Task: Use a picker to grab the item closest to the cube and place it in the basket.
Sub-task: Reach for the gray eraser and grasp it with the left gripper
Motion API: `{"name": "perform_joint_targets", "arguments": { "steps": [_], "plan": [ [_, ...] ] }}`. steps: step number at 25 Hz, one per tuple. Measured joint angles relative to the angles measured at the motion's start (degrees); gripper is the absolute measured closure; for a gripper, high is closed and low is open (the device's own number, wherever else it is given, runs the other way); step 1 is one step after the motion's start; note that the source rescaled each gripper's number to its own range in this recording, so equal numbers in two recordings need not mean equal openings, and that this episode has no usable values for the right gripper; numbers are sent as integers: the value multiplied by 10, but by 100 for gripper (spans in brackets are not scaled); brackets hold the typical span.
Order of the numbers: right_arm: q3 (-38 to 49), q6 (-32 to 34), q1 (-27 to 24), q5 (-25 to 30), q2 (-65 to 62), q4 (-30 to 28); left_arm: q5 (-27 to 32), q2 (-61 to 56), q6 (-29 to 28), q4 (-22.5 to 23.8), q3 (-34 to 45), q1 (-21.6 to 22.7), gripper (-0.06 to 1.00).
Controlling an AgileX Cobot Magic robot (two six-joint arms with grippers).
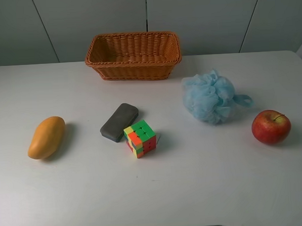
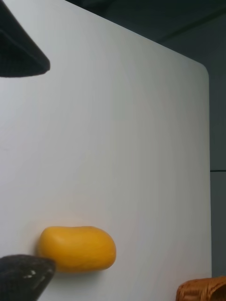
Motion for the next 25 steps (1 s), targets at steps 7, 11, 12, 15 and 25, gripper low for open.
{"name": "perform_joint_targets", "arguments": {
  "steps": [7, 11, 12, 15, 25],
  "plan": [
    [0, 0, 0, 0, 0, 0, 0, 0, 0, -1, 0, 0, -6],
    [0, 0, 0, 0, 0, 0, 0, 0, 0, -17, -7, 0, -6],
    [0, 0, 0, 0, 0, 0, 0, 0, 1, -18, -17, 0, -6],
    [0, 0, 0, 0, 0, 0, 0, 12, 9, -21, -56, 0, -6],
    [0, 0, 0, 0, 0, 0, 1, 284, 28, -70, -270, 0, -6]
  ]
}}
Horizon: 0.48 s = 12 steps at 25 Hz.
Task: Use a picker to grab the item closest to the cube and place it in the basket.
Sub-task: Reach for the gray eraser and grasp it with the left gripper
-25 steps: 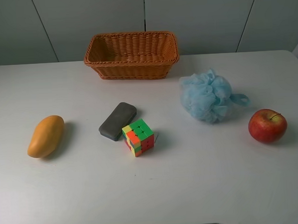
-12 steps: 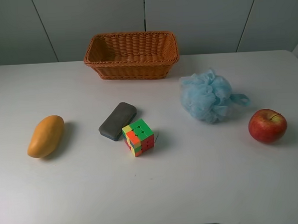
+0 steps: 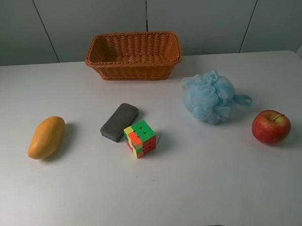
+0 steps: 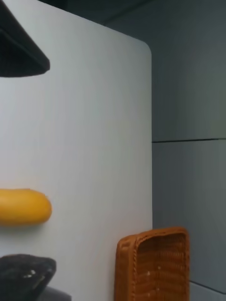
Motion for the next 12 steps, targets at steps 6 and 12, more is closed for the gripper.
{"name": "perform_joint_targets", "arguments": {
  "steps": [6, 12],
  "plan": [
    [0, 0, 0, 0, 0, 0, 5, 181, 15, -49, -84, 0, -6],
    [0, 0, 0, 0, 0, 0, -22, 316, -11, -53, -125, -66, -6]
  ]
}}
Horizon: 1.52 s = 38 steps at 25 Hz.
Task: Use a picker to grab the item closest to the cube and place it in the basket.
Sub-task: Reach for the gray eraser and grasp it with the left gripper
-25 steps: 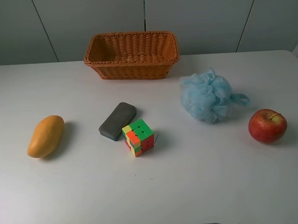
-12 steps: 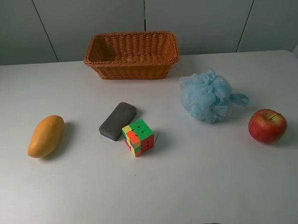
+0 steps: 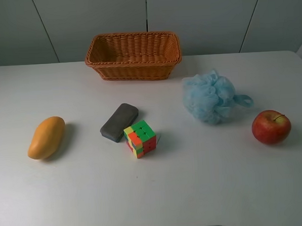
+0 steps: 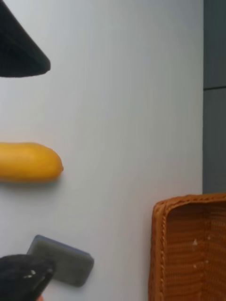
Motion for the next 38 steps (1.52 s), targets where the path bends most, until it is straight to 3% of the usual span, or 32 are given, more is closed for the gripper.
{"name": "perform_joint_targets", "arguments": {
  "steps": [4, 8, 16, 26, 38],
  "plan": [
    [0, 0, 0, 0, 0, 0, -35, 84, -49, 43, -17, -96, -6],
    [0, 0, 0, 0, 0, 0, -59, 173, -72, 54, -38, -169, -6],
    [0, 0, 0, 0, 0, 0, -112, 331, -64, 36, -56, -257, -5],
    [0, 0, 0, 0, 0, 0, -150, 482, -2, 2, -57, -292, -5],
    [0, 0, 0, 0, 0, 0, -191, 541, 40, -12, -57, -306, -5]
  ]
}}
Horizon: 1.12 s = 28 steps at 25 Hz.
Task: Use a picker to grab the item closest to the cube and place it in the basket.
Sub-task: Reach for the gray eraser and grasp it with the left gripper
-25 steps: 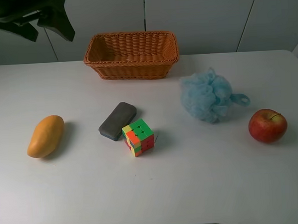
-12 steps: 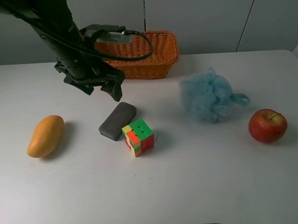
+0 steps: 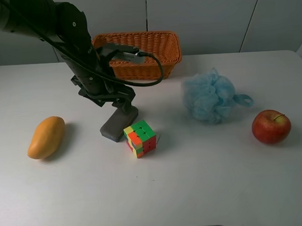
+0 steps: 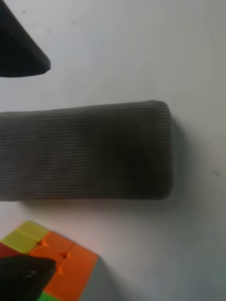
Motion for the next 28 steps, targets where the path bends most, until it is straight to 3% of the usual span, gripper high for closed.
{"name": "perform_joint_targets", "arguments": {
  "steps": [28],
  "plan": [
    [0, 0, 0, 0, 0, 0, -17, 66, 0, 14, -14, -2, -5]
  ]
}}
